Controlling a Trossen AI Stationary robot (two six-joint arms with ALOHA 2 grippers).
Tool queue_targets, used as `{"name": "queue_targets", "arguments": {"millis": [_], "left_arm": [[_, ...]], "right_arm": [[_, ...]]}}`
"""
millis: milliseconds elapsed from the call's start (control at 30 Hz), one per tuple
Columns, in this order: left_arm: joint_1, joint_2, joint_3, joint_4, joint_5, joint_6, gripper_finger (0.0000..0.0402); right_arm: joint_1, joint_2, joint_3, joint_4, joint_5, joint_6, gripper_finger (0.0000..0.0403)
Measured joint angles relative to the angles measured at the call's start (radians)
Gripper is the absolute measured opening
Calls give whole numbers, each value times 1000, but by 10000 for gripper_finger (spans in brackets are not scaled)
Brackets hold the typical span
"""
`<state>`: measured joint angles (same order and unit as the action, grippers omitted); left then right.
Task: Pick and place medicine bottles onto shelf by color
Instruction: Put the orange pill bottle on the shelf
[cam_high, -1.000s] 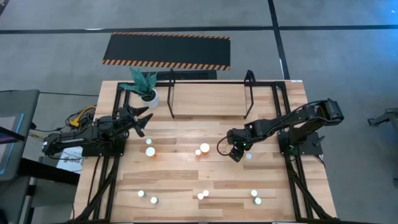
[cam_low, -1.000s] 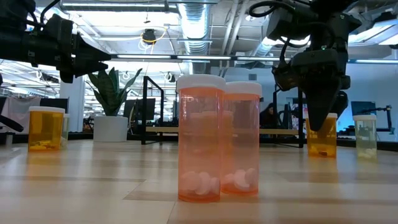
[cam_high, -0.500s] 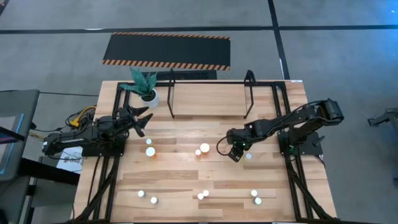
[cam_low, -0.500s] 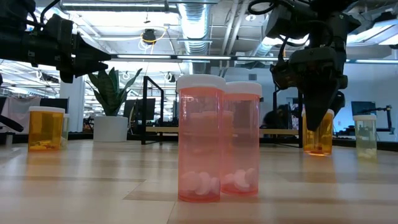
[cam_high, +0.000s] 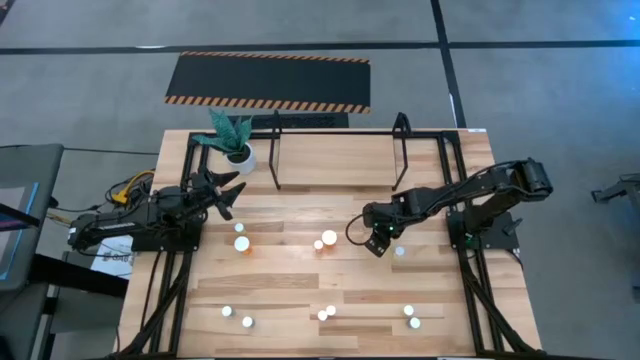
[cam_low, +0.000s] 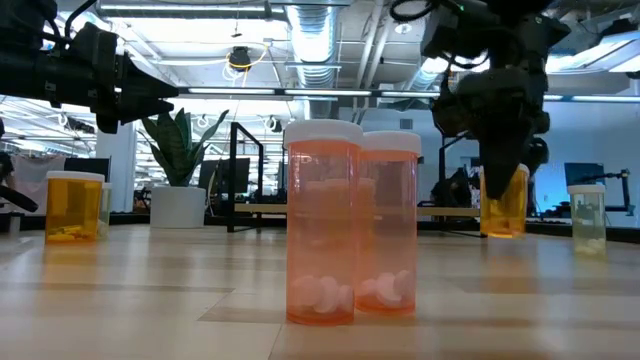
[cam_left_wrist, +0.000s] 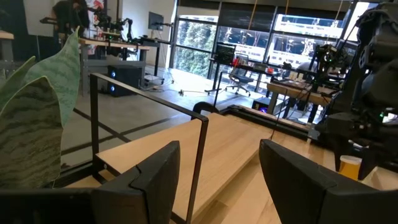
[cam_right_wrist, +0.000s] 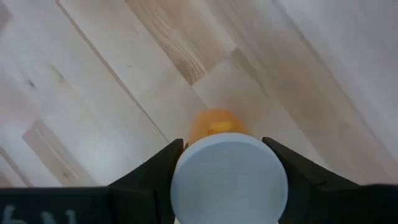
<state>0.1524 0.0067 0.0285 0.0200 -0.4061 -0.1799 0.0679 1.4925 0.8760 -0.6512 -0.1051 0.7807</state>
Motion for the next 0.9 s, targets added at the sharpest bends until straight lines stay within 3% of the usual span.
{"name": "queue_targets", "arguments": {"millis": [267,433,900], "left_arm": [[0,0,0,0,0,0,208],[0,0,0,0,0,0,208],[0,0,0,0,0,0,208]], "right_arm": [[-4,0,96,-125,78,-57,226],[-40,0,132,-168,104,-79,217],[-134,0,243,-264,104,-309,218]]}}
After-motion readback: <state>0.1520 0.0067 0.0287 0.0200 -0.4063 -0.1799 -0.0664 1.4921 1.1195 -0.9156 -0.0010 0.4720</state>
